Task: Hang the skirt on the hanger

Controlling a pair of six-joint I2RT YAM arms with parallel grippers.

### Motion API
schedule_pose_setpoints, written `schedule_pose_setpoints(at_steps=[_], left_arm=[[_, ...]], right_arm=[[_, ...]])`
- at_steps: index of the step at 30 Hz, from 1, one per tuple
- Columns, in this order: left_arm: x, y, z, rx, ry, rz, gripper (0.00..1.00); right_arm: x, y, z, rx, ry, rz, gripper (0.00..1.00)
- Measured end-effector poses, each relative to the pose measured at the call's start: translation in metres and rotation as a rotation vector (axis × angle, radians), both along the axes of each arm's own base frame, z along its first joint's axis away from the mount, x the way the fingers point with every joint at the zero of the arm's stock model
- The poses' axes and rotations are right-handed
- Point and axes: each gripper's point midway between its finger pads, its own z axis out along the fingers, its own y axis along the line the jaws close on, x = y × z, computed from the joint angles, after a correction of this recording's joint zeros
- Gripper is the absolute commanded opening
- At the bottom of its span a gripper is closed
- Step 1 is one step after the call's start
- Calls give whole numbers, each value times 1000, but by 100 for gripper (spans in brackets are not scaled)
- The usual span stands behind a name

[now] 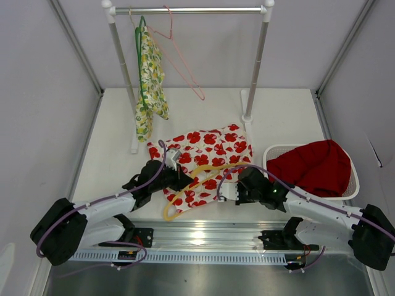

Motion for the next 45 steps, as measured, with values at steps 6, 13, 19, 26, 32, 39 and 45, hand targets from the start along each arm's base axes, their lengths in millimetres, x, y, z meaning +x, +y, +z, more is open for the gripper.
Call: schedule_pose_setpoints(at_steps=[6,13,19,26,32,39,45], left_arm=[[2,0,-6,12,16,3,0],[3,-1,-7,12,18,1,0],[5,-2,-6,14,20,1,0],[7,-4,-4,19,20,-6,0],[7,-4,-4,27,16,-11,0],[8,-5,-2,34,11,-16,0],[8,-5,-2,38,9,-20,0]], right_arm=[[-7,2,-5,0,39,33,32],[-22,25,4,43,23,128,57],[-44,81,34,166,-54,266,58],[-90,138,36,251,-169,441,57],[-98,153,18,243,-220,489,52],[-91,174,0,232,-263,491,47],[-84,193,-5,259,-310,463,48]])
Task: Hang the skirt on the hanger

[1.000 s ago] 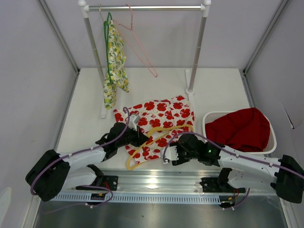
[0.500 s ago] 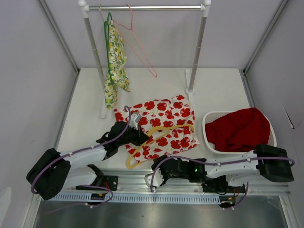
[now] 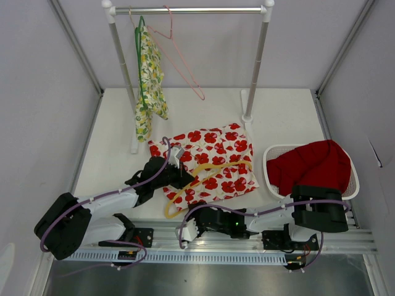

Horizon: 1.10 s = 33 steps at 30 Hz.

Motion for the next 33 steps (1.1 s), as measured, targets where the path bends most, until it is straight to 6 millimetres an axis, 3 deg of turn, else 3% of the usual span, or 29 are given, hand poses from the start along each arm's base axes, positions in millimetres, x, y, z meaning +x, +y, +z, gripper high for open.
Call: schedule_pose_setpoints(at_steps=[2,6,8,14,21,29,33], left_arm=[[0,0,0,-1,-1,-2,0],[-1,-1,0,-3,0,-7,0],[-1,-1,1,-3,0,-7,0],[-1,-2,2,-6,-1,-15,0],[1,-5,6,-12,-11,-27,0],[2,-7,4,-8,-6,-27,0],[4,-7,7,-6,-11,-26,0]], right_arm=[[4,6,0,17,-13,-19,43],[11,13,1,40,-34,-41,14],[15,16,3,47,-32,-54,9],[31,23,22,63,37,-91,5],[37,29,73,140,121,-98,4],[22,18,61,69,168,-70,5],[2,15,57,42,179,-26,5]])
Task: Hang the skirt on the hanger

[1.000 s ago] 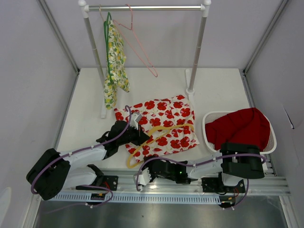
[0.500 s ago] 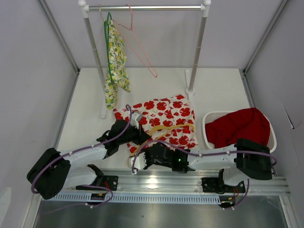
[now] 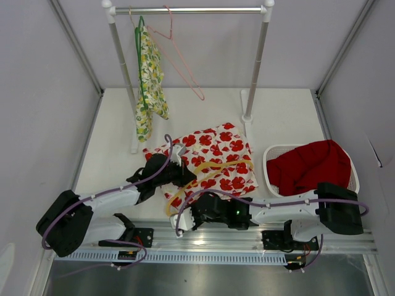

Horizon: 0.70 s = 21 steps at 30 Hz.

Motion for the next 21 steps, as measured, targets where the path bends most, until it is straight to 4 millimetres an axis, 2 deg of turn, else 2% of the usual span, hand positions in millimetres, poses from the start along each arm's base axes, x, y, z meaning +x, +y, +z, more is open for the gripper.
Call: schedule_pose_setpoints(at_steps=[6,15,21], left_arm=[[5,-1,4,12,-14,3,0],[12,2,3,31,-19,28,0],[19,11,2,47,-19,73,0]], right_arm=[[-29,-18,-18,-82,31,75,7],[-59,-35,-24,-151,92,145,7],[-65,-43,-32,-196,111,160,6]])
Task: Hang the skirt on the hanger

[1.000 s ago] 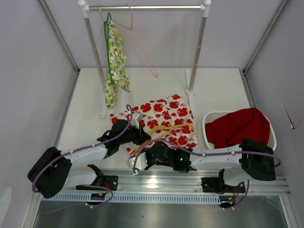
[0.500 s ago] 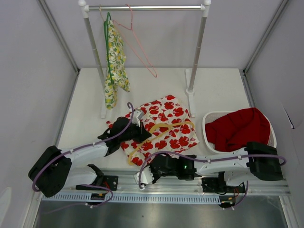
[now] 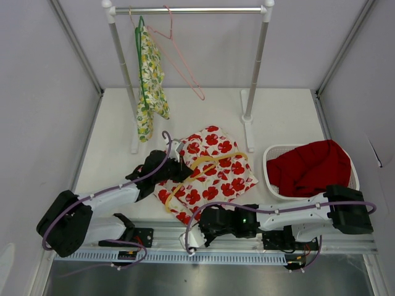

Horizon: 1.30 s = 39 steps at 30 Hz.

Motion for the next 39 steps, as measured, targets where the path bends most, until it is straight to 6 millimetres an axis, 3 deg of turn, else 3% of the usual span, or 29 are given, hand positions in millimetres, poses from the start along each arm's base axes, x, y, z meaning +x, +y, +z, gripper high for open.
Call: schedule_pose_setpoints(at_steps=[13,16,18,19,22,24,28,34,36,39], left_arm=[[5,17,11,24,-33,64,0],[6,20,9,37,-32,76,0],[7,22,8,42,-29,83,0],[7,22,8,43,-29,84,0],[8,22,8,41,-31,85,0],[9,22,9,37,-37,86,0],[9,22,10,35,-41,87,0],[10,24,10,41,-51,95,0],[9,27,10,39,-57,101,0],[6,30,11,34,-68,107,0]], right_arm=[[-4,-7,-3,-23,27,19,4],[-5,-9,-4,-29,29,22,7],[-6,-11,-4,-29,33,26,15],[-7,-11,-3,-30,35,29,34],[-8,-13,-4,-34,44,34,63],[-5,-15,-5,-44,53,27,70],[37,-18,10,-47,112,-86,77],[127,-17,70,92,140,-312,81],[150,-25,77,112,152,-370,81],[210,-49,72,109,180,-528,79]])
